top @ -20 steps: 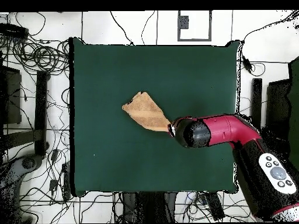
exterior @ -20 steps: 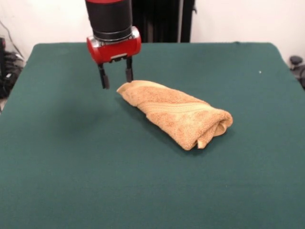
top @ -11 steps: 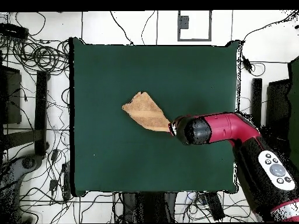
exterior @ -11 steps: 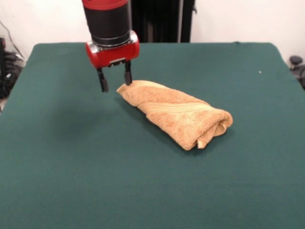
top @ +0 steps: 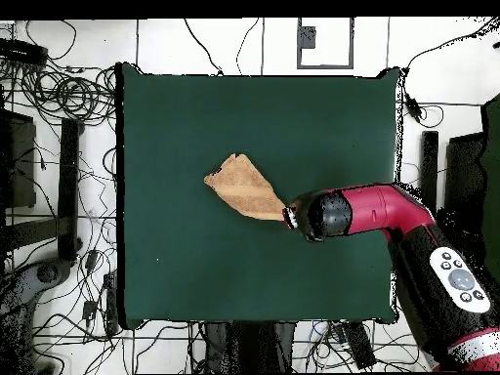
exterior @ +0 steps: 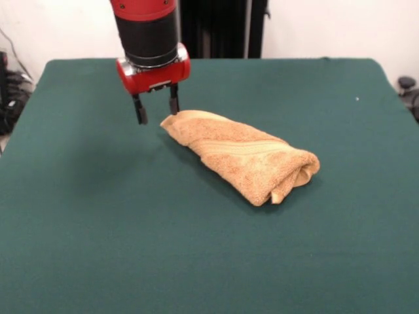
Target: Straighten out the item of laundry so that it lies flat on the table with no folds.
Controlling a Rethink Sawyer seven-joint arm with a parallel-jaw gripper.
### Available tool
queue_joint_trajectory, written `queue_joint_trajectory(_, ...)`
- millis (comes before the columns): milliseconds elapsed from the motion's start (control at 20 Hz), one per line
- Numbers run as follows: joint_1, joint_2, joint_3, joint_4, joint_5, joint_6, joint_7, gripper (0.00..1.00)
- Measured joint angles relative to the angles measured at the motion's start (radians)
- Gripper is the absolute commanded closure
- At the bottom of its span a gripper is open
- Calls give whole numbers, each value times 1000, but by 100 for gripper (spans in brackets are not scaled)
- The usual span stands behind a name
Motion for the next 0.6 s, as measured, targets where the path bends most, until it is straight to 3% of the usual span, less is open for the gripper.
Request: queue_joint_trajectory(600,6,17,0,-23,-64,50,0,0)
